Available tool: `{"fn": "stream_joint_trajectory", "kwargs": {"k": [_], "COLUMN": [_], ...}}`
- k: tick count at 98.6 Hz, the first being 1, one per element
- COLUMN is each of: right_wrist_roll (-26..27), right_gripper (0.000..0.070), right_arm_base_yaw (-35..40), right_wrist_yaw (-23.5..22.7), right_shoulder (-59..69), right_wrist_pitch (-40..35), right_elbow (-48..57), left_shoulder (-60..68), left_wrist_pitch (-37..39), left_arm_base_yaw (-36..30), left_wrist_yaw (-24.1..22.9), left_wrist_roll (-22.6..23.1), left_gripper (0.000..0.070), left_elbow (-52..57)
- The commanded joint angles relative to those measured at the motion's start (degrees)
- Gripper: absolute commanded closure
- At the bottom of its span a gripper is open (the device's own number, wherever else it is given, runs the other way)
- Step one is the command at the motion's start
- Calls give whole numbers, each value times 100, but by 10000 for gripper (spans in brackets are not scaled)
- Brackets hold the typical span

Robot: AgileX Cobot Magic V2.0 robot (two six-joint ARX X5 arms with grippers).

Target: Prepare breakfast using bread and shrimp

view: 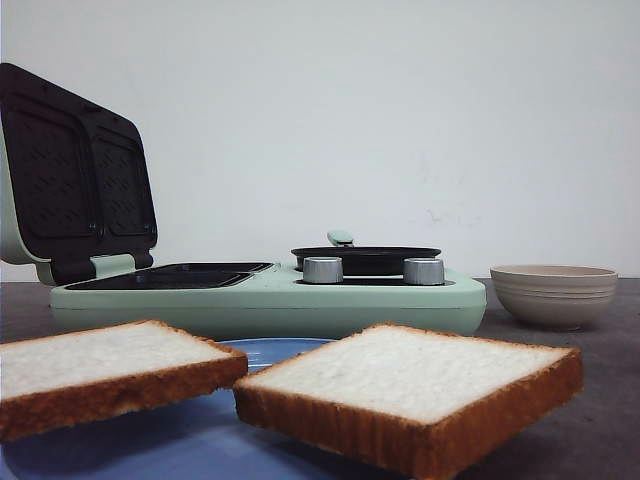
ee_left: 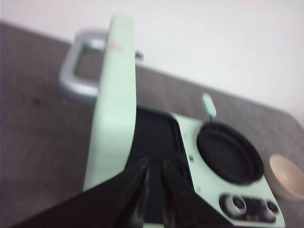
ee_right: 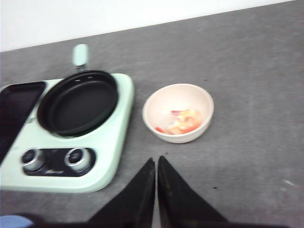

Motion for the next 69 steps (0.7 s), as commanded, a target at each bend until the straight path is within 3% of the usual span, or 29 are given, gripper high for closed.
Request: {"fn": "stream_joint_trajectory", "kwargs": {"k": [1,13,23,28,35,41,56,69], "right_wrist_roll": [-52,-79,-164,-223,-264,-330,-529,-588], "right_gripper": [700,700,685,613,458,367,356,356], "right_arm_base_yaw": [17,17,17,17,17,17,17,17], "right_wrist_yaw": [-146,-509,-1161,-1495,-1779,-1871,-2146,-2177], "right_shoulder": [85,273,564,719,918,1062,1220,1198], "right_wrist_pitch": [-31,-199,-245,-240,-234,-234,-236,-214], "right_elbow": [94,94,94,94,94,94,94,94], "left_shoulder": [22,94,247,356,525,669,973,1182], "left_wrist_pitch": [-260,-1003,-1543,-1786,-2050,-2192,-2347,-2369], "left_arm_base_yaw": [-17,-17,-17,-20,-28,-61,-210,-376], "left_wrist_yaw": [116,227,616,846,1169,1460,2094,2164], "left_wrist_roll": [138,420,643,745,815,868,863,861], "left_gripper": [683,671,641,555,411,340,336,336], "left_elbow": [57,55,55,55,55,52,33,-22]}}
